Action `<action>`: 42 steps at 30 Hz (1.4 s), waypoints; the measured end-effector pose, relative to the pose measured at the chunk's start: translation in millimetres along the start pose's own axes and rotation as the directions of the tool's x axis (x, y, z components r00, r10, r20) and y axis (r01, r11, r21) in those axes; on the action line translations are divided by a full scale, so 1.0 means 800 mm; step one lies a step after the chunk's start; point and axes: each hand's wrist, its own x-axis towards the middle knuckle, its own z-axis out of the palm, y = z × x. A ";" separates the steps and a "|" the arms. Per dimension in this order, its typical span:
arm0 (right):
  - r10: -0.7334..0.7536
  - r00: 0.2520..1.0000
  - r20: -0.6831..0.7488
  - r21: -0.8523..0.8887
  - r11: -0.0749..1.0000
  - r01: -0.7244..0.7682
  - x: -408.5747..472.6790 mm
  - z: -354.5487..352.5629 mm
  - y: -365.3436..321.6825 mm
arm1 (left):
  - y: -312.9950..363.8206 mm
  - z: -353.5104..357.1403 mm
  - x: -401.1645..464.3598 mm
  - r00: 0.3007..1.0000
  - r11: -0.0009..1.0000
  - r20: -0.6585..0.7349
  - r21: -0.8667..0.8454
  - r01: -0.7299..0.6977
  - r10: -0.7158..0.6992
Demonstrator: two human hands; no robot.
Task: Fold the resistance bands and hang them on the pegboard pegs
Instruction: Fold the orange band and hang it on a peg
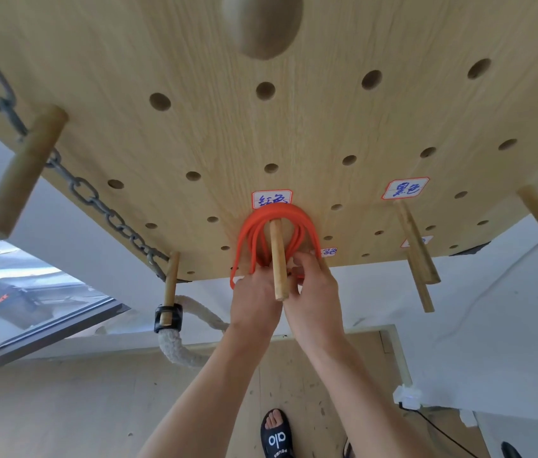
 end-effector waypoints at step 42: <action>-0.202 0.965 -0.168 -0.005 0.979 0.204 0.009 0.025 -0.036 | -0.040 -0.072 -0.010 0.909 0.990 -0.412 -0.088 -0.107 0.061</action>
